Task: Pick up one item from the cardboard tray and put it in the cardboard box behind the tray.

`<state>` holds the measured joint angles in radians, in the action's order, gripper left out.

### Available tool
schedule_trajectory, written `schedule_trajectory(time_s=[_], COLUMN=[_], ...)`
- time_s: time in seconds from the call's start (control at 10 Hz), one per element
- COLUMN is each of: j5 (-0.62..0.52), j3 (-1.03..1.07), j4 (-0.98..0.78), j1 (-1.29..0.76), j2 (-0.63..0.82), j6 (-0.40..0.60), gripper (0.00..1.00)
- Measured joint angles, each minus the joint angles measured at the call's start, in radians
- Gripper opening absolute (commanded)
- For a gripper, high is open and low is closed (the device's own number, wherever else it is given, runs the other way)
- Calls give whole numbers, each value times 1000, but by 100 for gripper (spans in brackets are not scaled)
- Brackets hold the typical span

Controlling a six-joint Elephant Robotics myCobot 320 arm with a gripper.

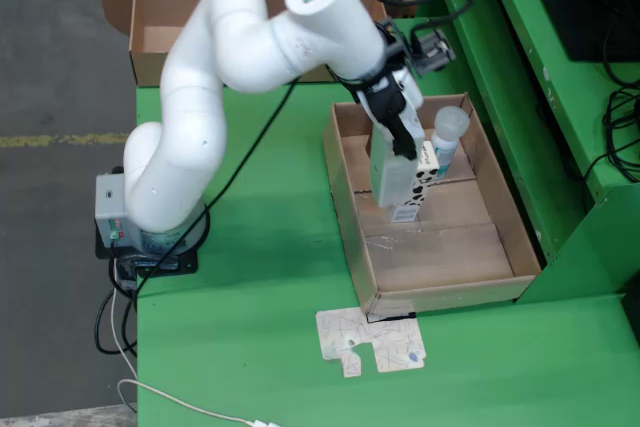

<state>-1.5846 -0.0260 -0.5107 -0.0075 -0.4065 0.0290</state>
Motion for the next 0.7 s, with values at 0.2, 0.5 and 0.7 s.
schedule_trajectory(time_s=[0.2,0.5,0.7], j5=[-5,12,29], j3=[5,5,5], j4=[-37,-92,-126], j1=[9,96,172], j2=[26,63,104], j6=[-5,-29,-67], gripper=[0,0,0])
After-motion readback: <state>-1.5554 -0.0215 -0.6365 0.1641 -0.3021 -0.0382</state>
